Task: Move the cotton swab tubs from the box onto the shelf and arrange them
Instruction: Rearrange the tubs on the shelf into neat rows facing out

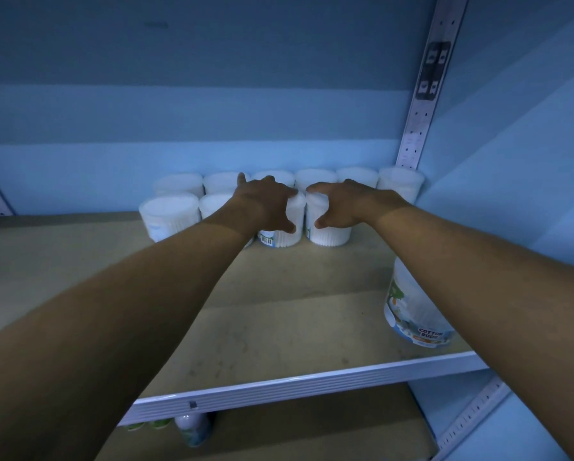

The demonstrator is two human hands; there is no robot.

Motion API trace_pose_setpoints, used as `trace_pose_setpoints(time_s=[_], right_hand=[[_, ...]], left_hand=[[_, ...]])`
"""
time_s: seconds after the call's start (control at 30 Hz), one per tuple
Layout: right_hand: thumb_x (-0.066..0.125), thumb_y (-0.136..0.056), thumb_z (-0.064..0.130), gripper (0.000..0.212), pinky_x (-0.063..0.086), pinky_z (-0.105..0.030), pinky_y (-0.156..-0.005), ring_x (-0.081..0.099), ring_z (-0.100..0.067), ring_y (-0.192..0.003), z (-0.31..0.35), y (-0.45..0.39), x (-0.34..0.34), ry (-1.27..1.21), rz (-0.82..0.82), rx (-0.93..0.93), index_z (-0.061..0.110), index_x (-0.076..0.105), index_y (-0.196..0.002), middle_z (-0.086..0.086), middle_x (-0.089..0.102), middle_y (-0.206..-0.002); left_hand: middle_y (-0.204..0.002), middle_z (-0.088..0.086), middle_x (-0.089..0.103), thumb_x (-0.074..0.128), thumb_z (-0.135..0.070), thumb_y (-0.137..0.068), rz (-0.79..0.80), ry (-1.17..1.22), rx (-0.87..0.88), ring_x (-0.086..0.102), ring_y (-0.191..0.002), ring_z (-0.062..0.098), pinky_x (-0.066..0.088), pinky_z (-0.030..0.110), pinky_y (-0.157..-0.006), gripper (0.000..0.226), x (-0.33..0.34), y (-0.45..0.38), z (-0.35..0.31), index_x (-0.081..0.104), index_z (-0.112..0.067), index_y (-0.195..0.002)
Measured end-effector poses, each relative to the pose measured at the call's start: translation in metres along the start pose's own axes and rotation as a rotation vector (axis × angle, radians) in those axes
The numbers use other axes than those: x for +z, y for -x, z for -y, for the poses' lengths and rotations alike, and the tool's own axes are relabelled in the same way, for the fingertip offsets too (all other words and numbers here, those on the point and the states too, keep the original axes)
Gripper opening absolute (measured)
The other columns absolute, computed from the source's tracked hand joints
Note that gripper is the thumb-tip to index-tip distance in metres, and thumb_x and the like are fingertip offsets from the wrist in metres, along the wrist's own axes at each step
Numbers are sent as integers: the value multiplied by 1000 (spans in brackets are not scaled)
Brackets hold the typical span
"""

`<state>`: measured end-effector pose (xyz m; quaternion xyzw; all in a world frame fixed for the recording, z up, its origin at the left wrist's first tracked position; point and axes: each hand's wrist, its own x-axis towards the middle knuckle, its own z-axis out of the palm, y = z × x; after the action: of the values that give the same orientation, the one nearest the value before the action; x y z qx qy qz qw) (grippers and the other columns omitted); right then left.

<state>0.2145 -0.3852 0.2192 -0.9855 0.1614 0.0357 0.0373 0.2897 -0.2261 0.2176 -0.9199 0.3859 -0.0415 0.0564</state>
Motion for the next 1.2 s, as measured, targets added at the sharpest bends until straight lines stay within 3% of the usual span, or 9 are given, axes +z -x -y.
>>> trace_pose_setpoints(time_s=[0.37,0.63,0.7,0.77,0.8,0.87,1.03,1.2], right_hand=[[73,-82,52,86,48,-40,-100,48,-29,-130,2,17,-10,43,38,-30,42,25,-153,-4,44,-151],[62,-89,57,71,43,-34,-103,45,-27,-135,9,48,-20,63,71,-45,44,29,-151,-1,40,-156],[62,-89,56,71,44,-33,-102,46,-26,-134,12,57,-21,64,84,-48,44,29,-151,-1,40,-156],[61,-90,57,71,43,-32,-101,46,-26,-135,16,66,-22,69,100,-52,44,28,-151,-1,39,-156],[61,-90,57,70,43,-32,-100,45,-26,-135,17,70,-22,70,105,-54,44,28,-151,-1,39,-156],[59,-92,57,67,41,-30,-96,45,-26,-135,21,78,-24,66,106,-60,43,30,-150,0,39,-156],[62,-91,50,71,42,-31,-95,45,-26,-134,29,95,-22,45,131,-59,41,27,-152,1,39,-155],[63,-88,48,82,43,-35,-100,44,-27,-135,38,110,-17,78,138,-31,33,20,-156,-1,38,-155]], left_hand=[[-146,3,49,58,-60,-88,-2,-38,28,40,-140,22,-1,58,-120,73,-6,19,-11,32,-36,-151],[-143,3,52,48,-48,-93,76,-46,24,41,-139,22,-4,52,-121,63,-23,43,-23,34,-33,-152],[-144,3,51,50,-48,-92,82,-26,30,40,-139,23,3,49,-123,64,-26,51,-24,34,-32,-152],[-141,4,53,54,-47,-89,83,17,30,46,-134,23,25,42,-118,66,-27,61,-24,37,-31,-151],[-137,4,55,56,-46,-88,83,43,27,50,-129,23,38,38,-109,66,-28,66,-25,39,-31,-150],[-133,3,57,59,-44,-86,83,77,15,56,-120,23,51,33,-92,65,-29,76,-27,43,-29,-147],[-136,1,56,69,-46,-80,99,133,-44,57,-119,21,53,37,-94,66,-34,96,-27,51,-28,-141],[-140,2,51,74,-50,-79,95,183,-59,53,-124,20,47,29,-89,74,-40,118,-26,47,-28,-145]])
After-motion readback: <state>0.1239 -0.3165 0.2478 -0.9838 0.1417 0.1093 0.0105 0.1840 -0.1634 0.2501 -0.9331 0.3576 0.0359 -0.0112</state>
